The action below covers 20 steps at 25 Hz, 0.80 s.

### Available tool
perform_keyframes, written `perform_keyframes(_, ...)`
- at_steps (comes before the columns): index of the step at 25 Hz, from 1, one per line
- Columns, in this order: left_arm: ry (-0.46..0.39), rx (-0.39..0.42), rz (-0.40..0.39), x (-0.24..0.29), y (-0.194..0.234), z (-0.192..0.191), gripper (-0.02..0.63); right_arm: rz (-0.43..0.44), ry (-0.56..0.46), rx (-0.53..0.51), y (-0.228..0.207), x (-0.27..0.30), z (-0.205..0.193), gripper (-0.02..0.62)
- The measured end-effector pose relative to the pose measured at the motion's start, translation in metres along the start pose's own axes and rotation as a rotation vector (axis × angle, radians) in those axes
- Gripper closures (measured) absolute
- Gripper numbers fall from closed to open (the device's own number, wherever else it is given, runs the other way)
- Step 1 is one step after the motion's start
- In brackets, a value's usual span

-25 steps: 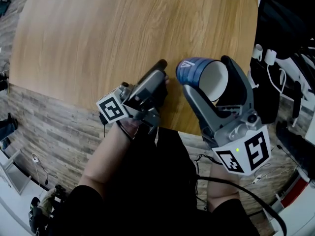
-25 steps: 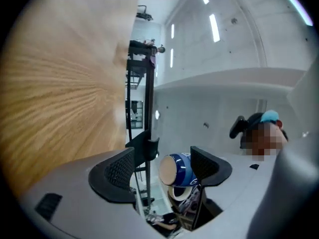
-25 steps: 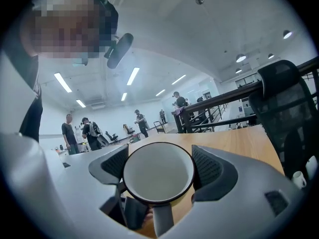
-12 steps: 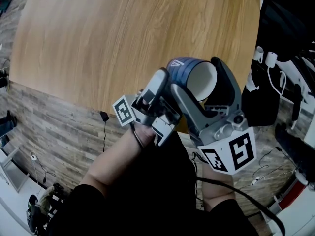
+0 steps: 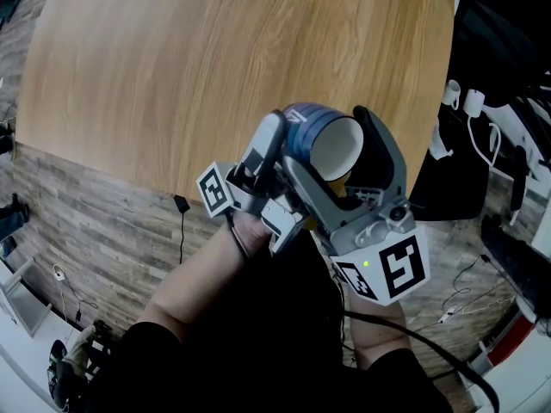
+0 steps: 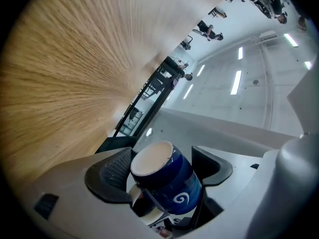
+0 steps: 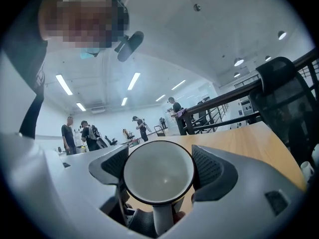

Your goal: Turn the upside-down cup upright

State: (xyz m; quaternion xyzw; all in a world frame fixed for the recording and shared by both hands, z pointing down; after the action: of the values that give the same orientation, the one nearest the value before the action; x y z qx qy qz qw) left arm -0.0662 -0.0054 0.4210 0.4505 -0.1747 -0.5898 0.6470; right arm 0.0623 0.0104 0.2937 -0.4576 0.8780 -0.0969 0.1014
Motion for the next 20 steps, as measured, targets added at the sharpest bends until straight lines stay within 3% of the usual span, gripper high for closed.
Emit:
perform_keyframes(10, 0.050, 0.193, -0.010, -0.001, -0.005, 0.013, 0.229, 0.100, 0.171, 0.037, -0.009, 0.003, -0.006, 0.250)
perform_keyframes(20, 0.166, 0.504, -0.063, 0.004, -0.028, 0.019, 0.229, 0.196, 0.273, 0.087, -0.016, 0.000, -0.011, 0.250)
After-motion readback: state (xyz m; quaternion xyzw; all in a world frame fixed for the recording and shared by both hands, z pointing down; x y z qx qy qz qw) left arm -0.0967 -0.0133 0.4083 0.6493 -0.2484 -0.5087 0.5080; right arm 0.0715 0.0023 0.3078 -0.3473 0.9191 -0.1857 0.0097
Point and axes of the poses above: the fingertips, and each gripper's own axes: x forward along the fingers, y to its left, z out of its top, the point moved 10 cm from there along -x, backward along the fingers, and after that the axes turned 12 degrees about -y, right-handed, at the moved point
